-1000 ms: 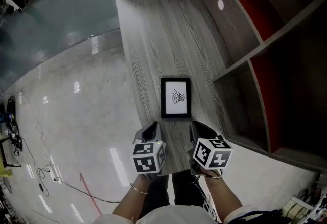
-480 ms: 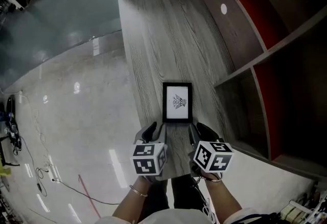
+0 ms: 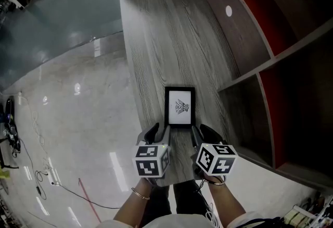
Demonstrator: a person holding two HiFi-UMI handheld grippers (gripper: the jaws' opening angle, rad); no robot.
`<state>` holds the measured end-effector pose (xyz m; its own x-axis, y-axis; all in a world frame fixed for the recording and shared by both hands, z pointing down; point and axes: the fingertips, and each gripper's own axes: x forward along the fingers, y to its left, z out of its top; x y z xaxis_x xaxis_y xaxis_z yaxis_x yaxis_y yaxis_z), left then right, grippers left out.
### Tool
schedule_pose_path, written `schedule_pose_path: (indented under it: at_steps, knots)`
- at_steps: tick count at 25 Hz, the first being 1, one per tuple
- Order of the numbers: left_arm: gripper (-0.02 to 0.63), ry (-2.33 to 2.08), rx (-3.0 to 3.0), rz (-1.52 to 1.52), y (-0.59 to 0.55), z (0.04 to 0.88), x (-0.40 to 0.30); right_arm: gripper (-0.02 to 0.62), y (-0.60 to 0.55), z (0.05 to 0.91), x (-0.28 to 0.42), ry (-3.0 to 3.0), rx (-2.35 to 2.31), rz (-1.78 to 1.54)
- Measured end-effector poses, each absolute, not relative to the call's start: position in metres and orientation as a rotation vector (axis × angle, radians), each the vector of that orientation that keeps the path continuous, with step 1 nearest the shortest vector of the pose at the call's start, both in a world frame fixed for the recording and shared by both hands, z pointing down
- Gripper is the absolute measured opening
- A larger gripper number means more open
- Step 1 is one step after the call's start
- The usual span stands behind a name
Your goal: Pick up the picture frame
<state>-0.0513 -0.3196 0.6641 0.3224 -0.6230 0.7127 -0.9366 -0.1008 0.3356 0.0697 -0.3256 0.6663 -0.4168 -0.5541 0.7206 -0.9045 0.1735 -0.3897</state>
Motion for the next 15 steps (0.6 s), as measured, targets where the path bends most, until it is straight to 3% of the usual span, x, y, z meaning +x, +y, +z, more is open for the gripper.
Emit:
schedule_pose_path:
  at_steps: [15]
  knots:
    - [0.143, -1.366, 1.749, 0.509, -0.339, 0.681, -0.049, 0.117, -0.345, 0.678, 0.068, -2.033, 1.335, 1.143]
